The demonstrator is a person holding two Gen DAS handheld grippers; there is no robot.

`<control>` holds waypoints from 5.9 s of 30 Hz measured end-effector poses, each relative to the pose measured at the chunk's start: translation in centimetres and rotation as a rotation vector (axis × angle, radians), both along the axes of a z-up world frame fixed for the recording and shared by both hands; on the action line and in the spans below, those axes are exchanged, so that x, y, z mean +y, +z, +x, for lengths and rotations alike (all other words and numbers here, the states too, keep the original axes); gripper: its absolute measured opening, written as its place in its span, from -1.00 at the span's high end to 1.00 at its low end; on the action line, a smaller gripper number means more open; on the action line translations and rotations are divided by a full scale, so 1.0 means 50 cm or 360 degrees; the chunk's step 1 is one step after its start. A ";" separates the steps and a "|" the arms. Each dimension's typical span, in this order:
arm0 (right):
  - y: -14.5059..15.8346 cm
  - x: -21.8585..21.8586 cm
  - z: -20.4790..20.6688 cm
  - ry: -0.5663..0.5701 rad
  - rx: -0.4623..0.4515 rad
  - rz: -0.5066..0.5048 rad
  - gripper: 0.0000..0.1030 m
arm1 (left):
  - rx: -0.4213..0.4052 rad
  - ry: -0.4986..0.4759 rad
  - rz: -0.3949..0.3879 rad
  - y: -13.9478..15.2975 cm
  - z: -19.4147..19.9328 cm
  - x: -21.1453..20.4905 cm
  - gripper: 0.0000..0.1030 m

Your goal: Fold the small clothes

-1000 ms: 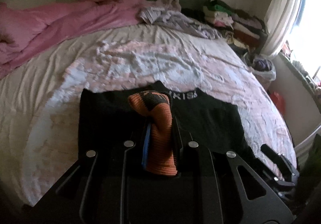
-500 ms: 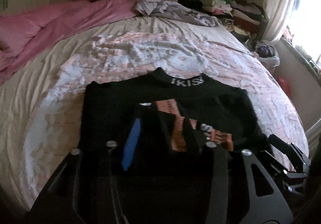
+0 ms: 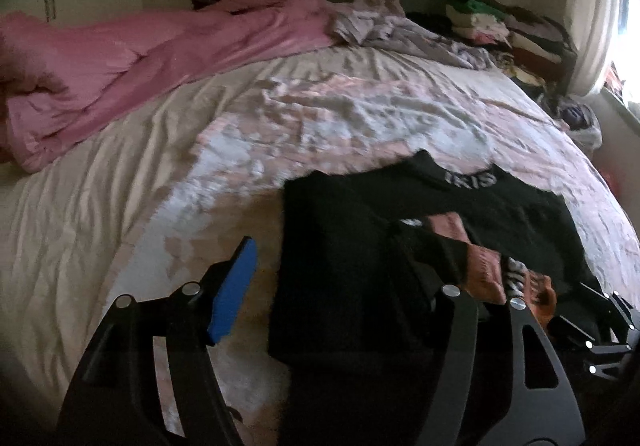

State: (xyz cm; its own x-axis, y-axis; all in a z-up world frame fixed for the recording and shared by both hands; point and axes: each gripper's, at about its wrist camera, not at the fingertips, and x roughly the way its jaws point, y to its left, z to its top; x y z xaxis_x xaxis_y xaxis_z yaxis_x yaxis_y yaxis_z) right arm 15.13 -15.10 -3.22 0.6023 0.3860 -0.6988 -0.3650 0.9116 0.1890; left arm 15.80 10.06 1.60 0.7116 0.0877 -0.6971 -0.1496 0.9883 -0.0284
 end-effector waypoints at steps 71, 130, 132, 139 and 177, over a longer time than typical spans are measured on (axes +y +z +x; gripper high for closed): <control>0.021 -0.035 0.076 -0.0070 -0.0168 -0.0298 0.05 | 0.0157 -0.0226 0.0164 -0.134 0.065 -0.097 -0.27; -0.028 -0.015 0.024 -0.0021 0.0027 -0.0189 -0.46 | 0.0120 -0.0273 0.0141 -0.097 0.017 -0.108 -0.44; -0.021 -0.020 0.020 -0.0034 0.0013 -0.0176 -0.47 | 0.0112 -0.0269 0.0133 -0.093 0.015 -0.105 -0.48; 0.003 -0.044 0.009 -0.0104 -0.0041 -0.0132 -0.70 | 0.0089 -0.0245 0.0098 -0.077 0.013 -0.093 -0.68; 0.134 -0.120 -0.141 -0.0091 -0.0275 0.0026 -0.85 | -0.0095 -0.0165 -0.0025 0.037 -0.118 -0.044 -0.81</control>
